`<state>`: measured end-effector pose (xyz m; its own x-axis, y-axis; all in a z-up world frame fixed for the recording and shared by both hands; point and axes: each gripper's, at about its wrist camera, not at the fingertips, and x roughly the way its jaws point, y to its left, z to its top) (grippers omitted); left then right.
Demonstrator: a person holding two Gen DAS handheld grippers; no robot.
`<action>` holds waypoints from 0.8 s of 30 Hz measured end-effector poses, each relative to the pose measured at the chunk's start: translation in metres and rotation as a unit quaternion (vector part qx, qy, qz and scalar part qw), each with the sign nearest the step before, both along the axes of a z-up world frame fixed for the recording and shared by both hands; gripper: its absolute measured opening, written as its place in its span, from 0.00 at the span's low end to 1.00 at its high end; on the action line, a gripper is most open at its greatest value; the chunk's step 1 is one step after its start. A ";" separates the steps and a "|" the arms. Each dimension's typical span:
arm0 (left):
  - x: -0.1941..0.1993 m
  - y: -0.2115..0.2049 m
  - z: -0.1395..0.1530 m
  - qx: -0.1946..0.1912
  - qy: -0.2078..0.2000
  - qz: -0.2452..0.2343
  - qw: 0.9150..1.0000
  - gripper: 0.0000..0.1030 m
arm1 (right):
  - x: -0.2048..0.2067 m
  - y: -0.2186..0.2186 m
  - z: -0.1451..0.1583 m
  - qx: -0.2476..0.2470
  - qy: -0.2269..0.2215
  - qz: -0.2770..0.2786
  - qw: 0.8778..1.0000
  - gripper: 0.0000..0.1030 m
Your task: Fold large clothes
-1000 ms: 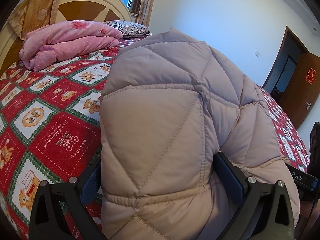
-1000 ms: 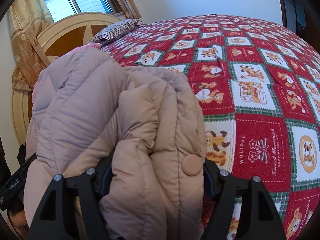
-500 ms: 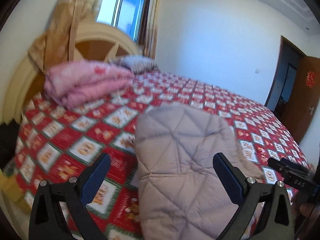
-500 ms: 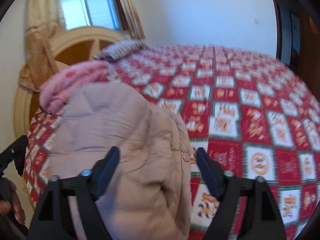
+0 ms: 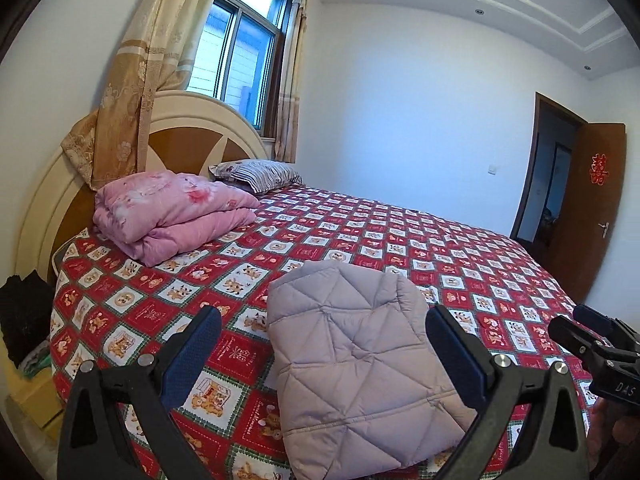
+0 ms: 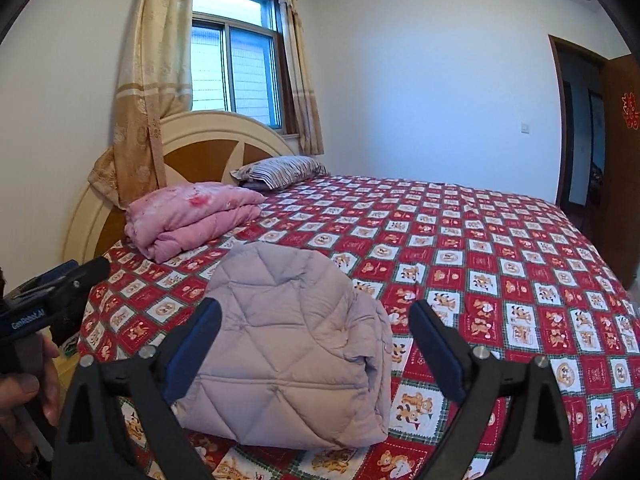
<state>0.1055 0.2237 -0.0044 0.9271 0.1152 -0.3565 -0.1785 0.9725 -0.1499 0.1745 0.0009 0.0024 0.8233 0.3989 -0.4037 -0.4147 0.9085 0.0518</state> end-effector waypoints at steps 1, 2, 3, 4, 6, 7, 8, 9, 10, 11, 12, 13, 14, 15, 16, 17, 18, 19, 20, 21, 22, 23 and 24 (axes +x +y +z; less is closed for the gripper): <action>0.000 0.000 0.000 -0.001 0.000 0.000 1.000 0.99 | -0.002 -0.001 0.000 0.001 -0.001 0.000 1.000 0.94; 0.000 0.001 0.000 -0.002 0.000 0.000 1.000 0.99 | -0.002 -0.001 0.001 0.001 -0.001 0.000 1.000 0.94; 0.000 0.000 0.000 -0.002 -0.001 -0.001 1.000 0.99 | -0.003 -0.001 0.000 0.001 -0.001 0.000 1.000 0.94; -0.001 0.000 -0.001 -0.003 -0.001 0.000 1.000 0.99 | -0.004 -0.001 0.001 0.001 -0.001 0.000 1.000 0.94; -0.002 0.000 -0.001 -0.003 -0.001 -0.001 1.000 0.99 | -0.004 -0.001 0.001 0.002 0.000 0.002 1.000 0.94; -0.002 -0.001 -0.001 -0.003 0.000 -0.001 1.000 0.99 | -0.005 -0.001 0.000 0.002 0.001 0.003 1.000 0.94; -0.002 -0.001 -0.001 -0.002 0.000 0.000 1.000 0.99 | -0.005 -0.001 0.000 0.003 0.003 0.005 1.000 0.94; -0.001 -0.001 -0.001 -0.003 0.000 0.000 1.000 0.99 | -0.005 -0.001 0.000 0.004 0.005 0.007 1.000 0.94; -0.001 -0.001 -0.002 -0.003 0.001 -0.001 1.000 0.99 | -0.006 -0.001 -0.001 0.004 0.006 0.007 1.000 0.94; -0.001 -0.001 -0.003 -0.004 0.002 -0.001 1.000 0.99 | -0.006 -0.001 -0.001 0.003 0.006 0.007 1.000 0.94; -0.001 -0.001 -0.003 -0.003 0.002 -0.001 1.000 0.99 | -0.006 -0.001 -0.002 0.003 0.007 0.007 1.000 0.94; 0.000 -0.001 -0.004 -0.002 0.003 -0.002 1.000 0.99 | -0.006 -0.001 -0.003 0.003 0.007 0.007 1.000 0.94; 0.000 -0.001 -0.004 -0.002 0.004 -0.002 1.000 0.99 | -0.006 -0.001 -0.003 0.003 0.008 0.007 1.000 0.94; 0.000 -0.002 -0.005 -0.002 0.004 -0.002 1.000 0.99 | -0.006 -0.001 -0.003 0.003 0.007 0.007 1.000 0.94; 0.000 -0.002 -0.006 -0.001 0.005 -0.003 1.000 0.99 | -0.006 -0.001 -0.003 0.003 0.007 0.007 1.000 0.94; 0.000 -0.003 -0.006 0.000 0.006 -0.002 1.000 0.99 | -0.006 -0.001 -0.003 0.003 0.008 0.007 1.000 0.94; 0.000 -0.003 -0.007 0.000 0.006 -0.003 1.000 0.99 | -0.006 -0.002 -0.003 0.003 0.008 0.007 1.000 0.94; 0.000 -0.003 -0.006 0.000 0.005 -0.003 1.000 0.99 | -0.006 -0.002 -0.003 0.003 0.008 0.007 1.000 0.94; 0.000 -0.003 -0.007 0.000 0.006 -0.003 1.000 0.99 | -0.006 -0.002 -0.003 0.003 0.008 0.006 1.000 0.94; 0.000 -0.002 -0.007 -0.001 0.006 -0.003 1.000 0.99 | -0.006 -0.002 -0.003 0.004 0.008 0.006 1.000 0.94; 0.000 -0.002 -0.008 -0.001 0.007 -0.004 1.000 0.99 | -0.006 -0.002 -0.003 0.003 0.008 0.007 1.000 0.94; 0.000 -0.002 -0.008 -0.001 0.007 -0.004 1.000 0.99 | -0.006 -0.002 -0.003 0.003 0.008 0.007 1.000 0.94; 0.000 -0.002 -0.008 -0.001 0.007 -0.004 1.000 0.99 | -0.006 -0.002 -0.003 0.002 0.008 0.007 1.000 0.94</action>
